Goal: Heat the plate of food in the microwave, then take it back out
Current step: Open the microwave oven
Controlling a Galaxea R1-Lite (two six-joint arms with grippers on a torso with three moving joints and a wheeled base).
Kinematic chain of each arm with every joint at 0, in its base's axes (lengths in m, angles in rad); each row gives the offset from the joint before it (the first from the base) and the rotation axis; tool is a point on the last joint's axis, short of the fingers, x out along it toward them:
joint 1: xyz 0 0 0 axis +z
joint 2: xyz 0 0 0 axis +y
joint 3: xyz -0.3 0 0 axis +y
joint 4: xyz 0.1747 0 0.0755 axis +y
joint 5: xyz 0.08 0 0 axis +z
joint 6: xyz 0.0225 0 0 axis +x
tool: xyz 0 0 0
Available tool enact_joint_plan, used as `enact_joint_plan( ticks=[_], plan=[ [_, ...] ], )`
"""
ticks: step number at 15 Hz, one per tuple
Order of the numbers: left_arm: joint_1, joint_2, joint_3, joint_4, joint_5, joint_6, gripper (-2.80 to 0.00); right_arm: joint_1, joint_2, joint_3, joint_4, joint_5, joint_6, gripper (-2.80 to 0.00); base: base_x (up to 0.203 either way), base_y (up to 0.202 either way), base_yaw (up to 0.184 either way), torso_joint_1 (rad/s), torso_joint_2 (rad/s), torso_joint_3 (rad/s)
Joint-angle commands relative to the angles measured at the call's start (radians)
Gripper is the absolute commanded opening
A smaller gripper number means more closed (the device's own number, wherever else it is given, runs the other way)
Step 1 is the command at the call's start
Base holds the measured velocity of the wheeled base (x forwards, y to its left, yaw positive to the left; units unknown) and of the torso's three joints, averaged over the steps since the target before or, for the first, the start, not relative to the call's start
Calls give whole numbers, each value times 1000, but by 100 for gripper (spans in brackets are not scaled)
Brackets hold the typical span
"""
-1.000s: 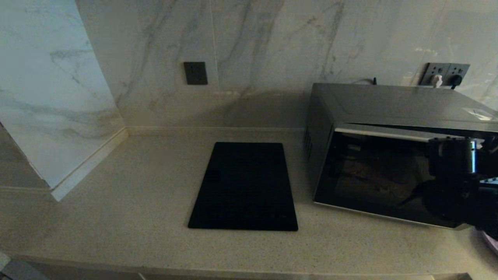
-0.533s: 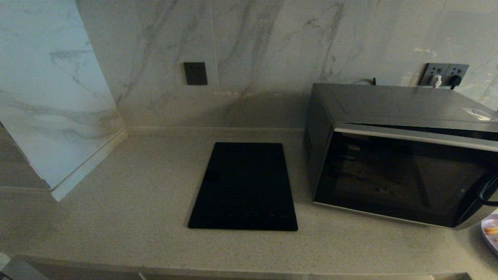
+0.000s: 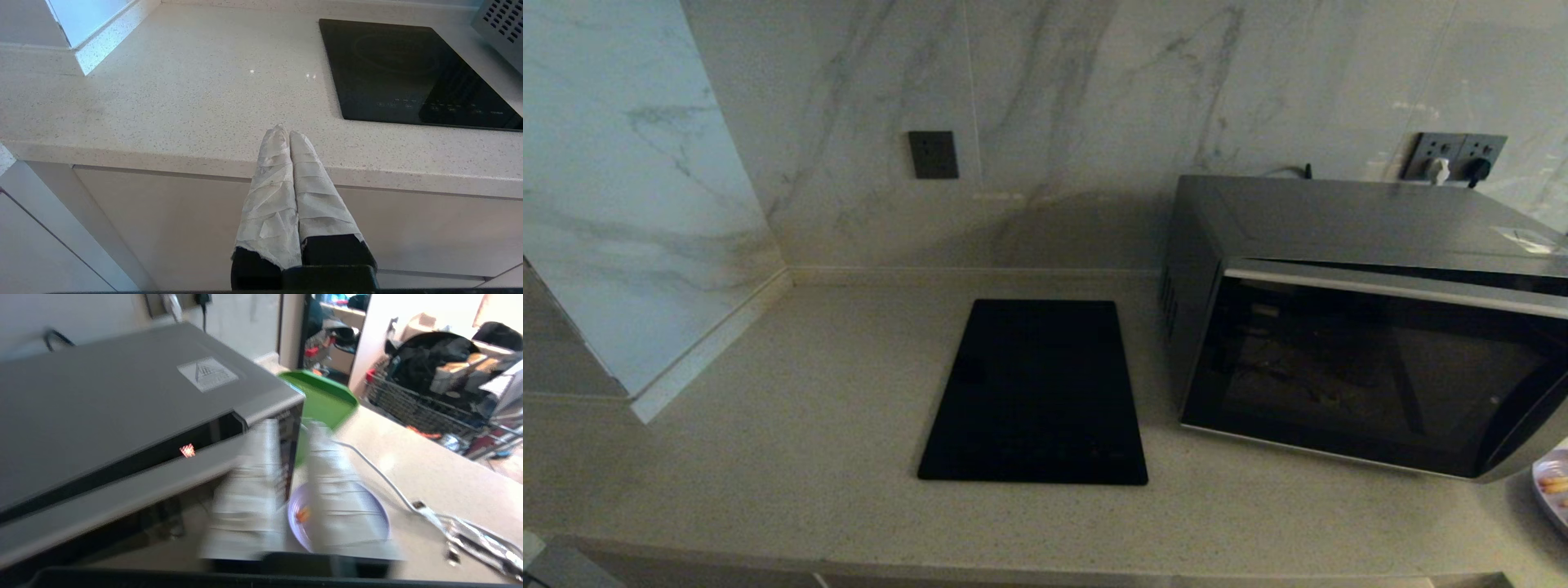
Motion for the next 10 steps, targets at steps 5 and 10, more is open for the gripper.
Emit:
enact_joint_plan(
  ticks=[5,10],
  plan=[
    [0,1,0,0,0,-1,-280,0,-129,-71,299,155,16,0,0,0,0,0,0,0],
    [0,0,0,0,0,-1,-280,-64,-120,-365,778,586,186,0,0,0,0,0,0,0]
  ],
)
